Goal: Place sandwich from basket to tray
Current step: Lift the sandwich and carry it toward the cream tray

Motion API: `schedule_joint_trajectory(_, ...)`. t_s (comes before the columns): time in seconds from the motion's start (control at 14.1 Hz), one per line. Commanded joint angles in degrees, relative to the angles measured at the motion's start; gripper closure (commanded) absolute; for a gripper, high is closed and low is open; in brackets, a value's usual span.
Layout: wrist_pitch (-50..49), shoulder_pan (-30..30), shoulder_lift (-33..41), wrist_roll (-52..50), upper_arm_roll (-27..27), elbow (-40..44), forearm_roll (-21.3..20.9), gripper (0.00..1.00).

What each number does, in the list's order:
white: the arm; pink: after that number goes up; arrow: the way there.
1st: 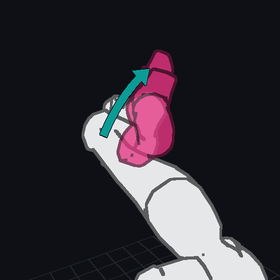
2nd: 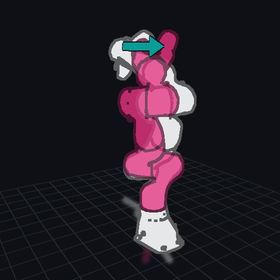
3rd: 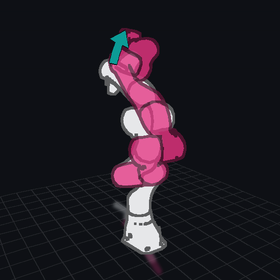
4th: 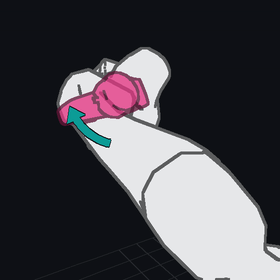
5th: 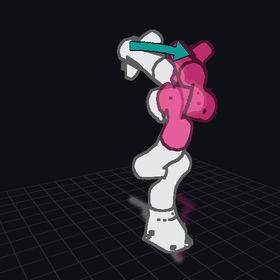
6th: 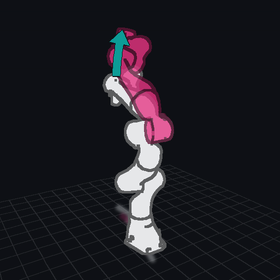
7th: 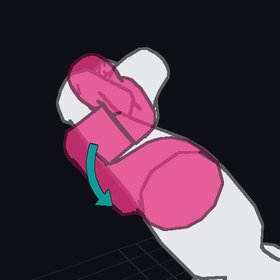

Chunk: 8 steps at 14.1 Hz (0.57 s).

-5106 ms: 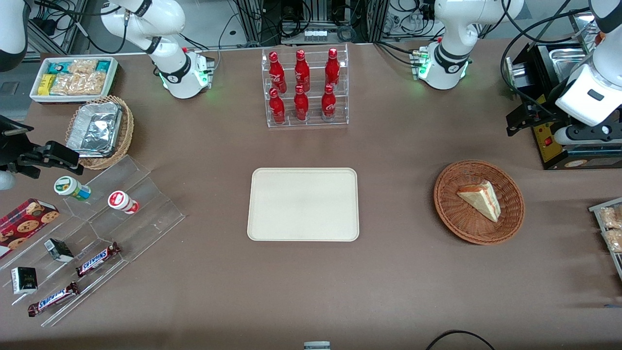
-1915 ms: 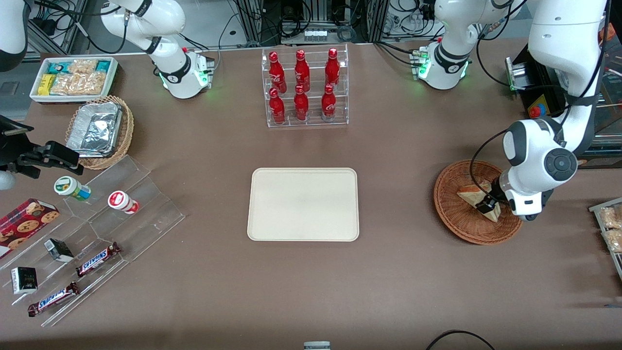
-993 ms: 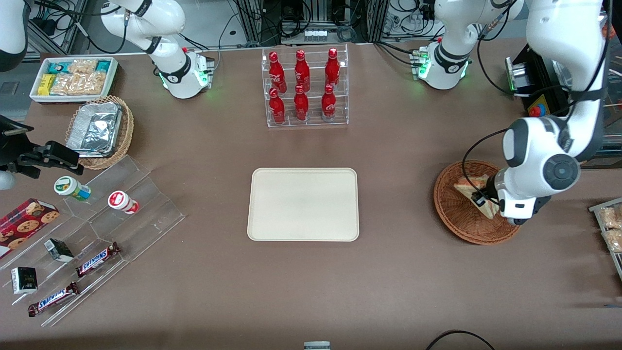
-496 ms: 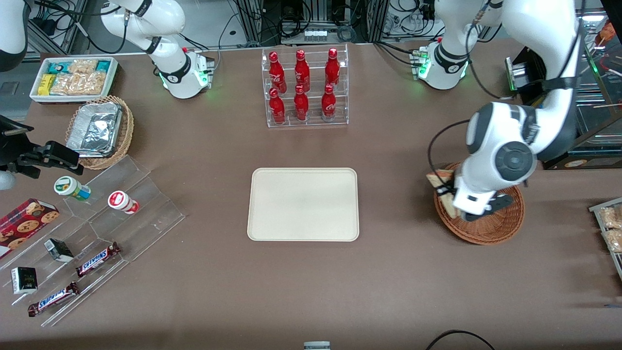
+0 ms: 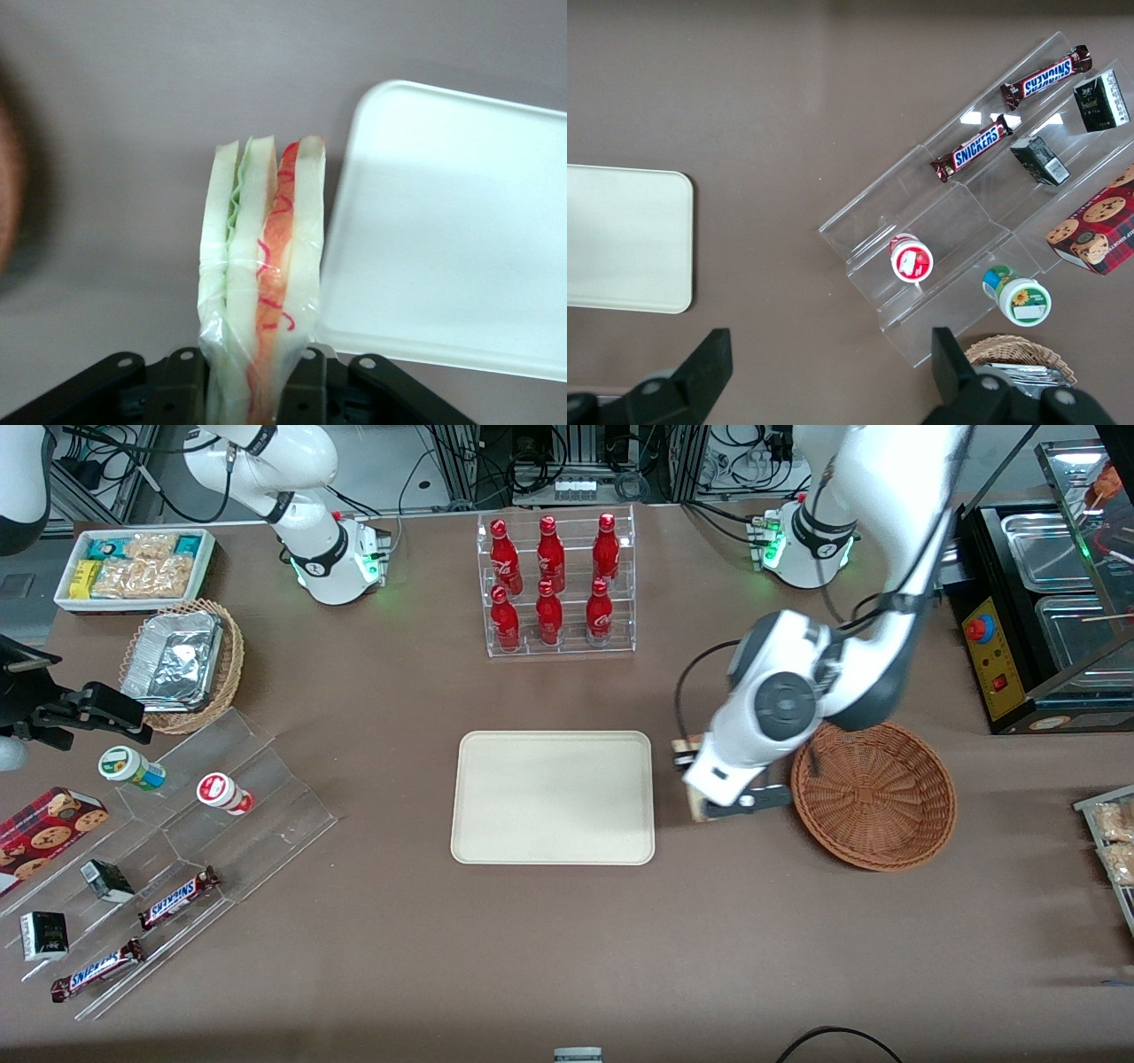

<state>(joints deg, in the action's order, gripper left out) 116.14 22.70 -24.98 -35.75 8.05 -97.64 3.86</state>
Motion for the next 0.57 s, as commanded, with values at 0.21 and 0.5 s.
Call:
schedule_joint_trajectory(0.21, 5.8, 8.0, -8.1, 0.8, -0.5, 3.9, 0.0, 0.73)
schedule_joint_trajectory(0.5, 5.5, 10.8, -13.2, 2.1, -0.5, 10.4, -0.7, 0.73)
